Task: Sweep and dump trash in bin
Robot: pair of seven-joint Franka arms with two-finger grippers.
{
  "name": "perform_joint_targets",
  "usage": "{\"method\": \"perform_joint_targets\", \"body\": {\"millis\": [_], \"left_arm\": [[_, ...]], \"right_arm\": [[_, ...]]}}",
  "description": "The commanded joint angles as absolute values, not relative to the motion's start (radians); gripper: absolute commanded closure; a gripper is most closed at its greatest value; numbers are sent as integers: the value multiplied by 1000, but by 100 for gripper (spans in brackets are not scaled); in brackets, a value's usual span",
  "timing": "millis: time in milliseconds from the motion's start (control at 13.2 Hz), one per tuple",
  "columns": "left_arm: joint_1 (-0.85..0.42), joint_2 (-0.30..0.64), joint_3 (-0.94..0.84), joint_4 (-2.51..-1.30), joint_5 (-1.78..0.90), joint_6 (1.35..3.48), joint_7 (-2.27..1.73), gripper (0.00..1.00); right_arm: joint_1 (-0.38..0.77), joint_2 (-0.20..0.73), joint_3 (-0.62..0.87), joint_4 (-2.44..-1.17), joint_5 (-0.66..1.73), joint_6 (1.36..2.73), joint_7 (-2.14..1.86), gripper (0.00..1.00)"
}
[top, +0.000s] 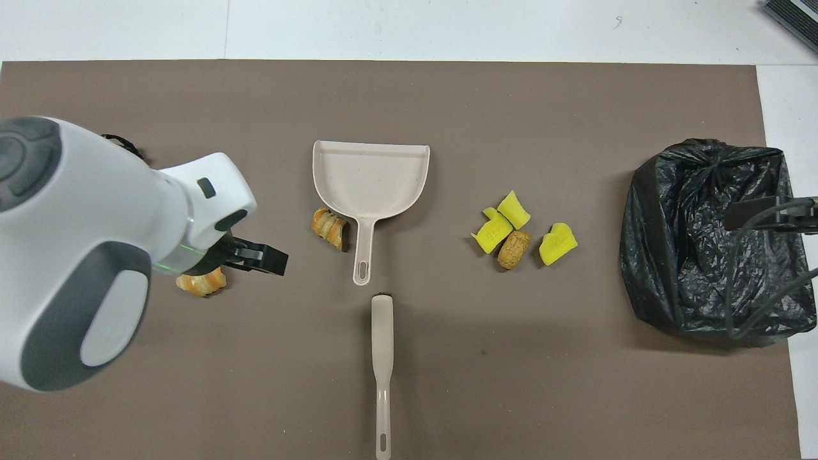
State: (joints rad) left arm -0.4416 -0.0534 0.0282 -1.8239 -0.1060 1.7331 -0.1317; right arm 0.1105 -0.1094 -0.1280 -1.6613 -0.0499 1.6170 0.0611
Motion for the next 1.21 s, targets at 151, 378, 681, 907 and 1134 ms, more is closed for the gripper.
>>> {"method": "perform_joint_targets", "body": {"millis": [151,378,681,907,1134], "left_arm": [[-627,-101,43,-2003,-110,1857,-345,0],[-747,-117,41,-2117,-110,1951,-438,0],[-880,-106,41,-2265,-110,2103,-552,0],[-955,-115,40,-2367,-110,2193,-615,0],[-1015,-120,38,-2414,-139,2244,-637,0]], "right_arm": [[94,-103,-121,-1649,-23,1617,35,0],[94,-104,-121,-1651,-23,1615,35,0],[94,-103,-121,-1649,-23,1615,35,0],[94,-103,-120,-1649,-23,1615,35,0],[94,-104,-121,-1649,-23,1615,35,0]]}}
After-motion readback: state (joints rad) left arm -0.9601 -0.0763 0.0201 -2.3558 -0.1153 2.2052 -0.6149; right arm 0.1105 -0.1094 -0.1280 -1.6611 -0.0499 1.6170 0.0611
